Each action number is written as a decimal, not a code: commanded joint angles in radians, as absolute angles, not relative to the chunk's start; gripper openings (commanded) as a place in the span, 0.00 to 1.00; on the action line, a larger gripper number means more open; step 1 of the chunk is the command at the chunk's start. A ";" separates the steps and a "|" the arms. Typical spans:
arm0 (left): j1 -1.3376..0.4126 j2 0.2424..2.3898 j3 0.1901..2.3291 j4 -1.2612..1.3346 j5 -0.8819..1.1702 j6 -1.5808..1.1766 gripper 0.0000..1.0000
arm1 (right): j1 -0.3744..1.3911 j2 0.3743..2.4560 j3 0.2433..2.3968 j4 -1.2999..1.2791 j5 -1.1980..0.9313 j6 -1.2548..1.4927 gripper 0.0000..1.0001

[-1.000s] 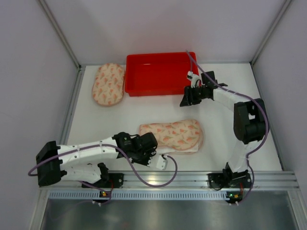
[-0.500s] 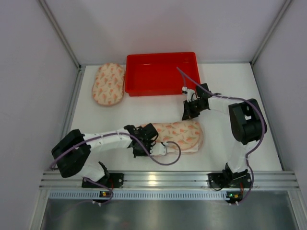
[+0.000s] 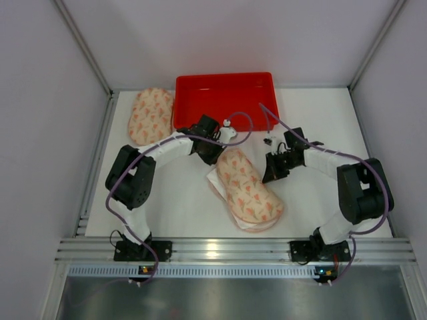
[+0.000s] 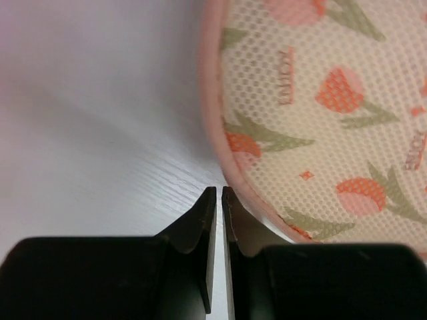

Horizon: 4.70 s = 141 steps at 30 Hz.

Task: Place the bra in the laundry bag and zip it closed
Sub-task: Adjust the laundry bag at the center of the board.

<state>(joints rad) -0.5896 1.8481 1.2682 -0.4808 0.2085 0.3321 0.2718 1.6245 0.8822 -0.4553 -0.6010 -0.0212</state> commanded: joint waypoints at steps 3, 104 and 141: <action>-0.485 1.772 1.339 -0.508 0.271 0.187 0.17 | 0.261 1.506 0.868 -0.502 -0.663 -0.064 0.00; -0.491 1.911 1.193 -0.413 0.437 -0.071 0.00 | -0.048 1.470 0.859 -0.414 -0.741 0.044 0.30; -0.477 2.085 1.260 -0.370 0.460 -0.063 0.00 | 0.190 1.706 0.681 0.101 -0.974 0.486 0.00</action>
